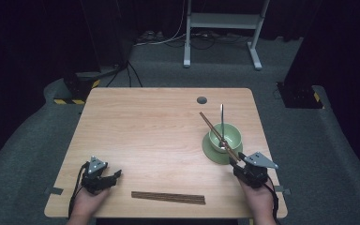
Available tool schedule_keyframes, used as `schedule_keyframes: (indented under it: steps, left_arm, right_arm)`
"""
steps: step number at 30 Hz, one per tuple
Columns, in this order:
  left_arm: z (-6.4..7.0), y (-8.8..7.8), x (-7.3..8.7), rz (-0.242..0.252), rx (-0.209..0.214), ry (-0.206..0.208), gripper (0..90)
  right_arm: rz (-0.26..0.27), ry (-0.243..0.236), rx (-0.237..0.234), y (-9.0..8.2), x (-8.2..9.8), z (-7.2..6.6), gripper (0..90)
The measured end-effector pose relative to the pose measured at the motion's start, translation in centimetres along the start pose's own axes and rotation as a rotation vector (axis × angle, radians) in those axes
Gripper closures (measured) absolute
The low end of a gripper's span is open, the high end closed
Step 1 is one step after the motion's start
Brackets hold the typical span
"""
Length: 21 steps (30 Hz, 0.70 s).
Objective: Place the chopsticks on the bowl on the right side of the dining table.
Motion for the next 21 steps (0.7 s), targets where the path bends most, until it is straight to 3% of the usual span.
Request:
schedule_keyframes:
  steps: [10, 21]
  left_arm:
    - [0.16, -0.04, 0.01, 0.004, -0.007, 0.016, 32.8]
    - [0.20, -0.07, 0.05, 0.006, -0.016, 0.014, 32.0]
  right_arm:
    - [0.020, -0.005, -0.022, 0.42, -0.38, 0.11, 67.9]
    - [-0.003, -0.022, -0.031, 0.85, -0.47, -0.25, 76.0]
Point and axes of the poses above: each handheld gripper's, and its own axes: y roughly forward along the jaws, x roughly out of its underside, z roughly to its right, the point moved 2 cm from there along y, roughly forward along the jaws, and after that the axes turned 4 degrees about -y, right-handed, at the moved point
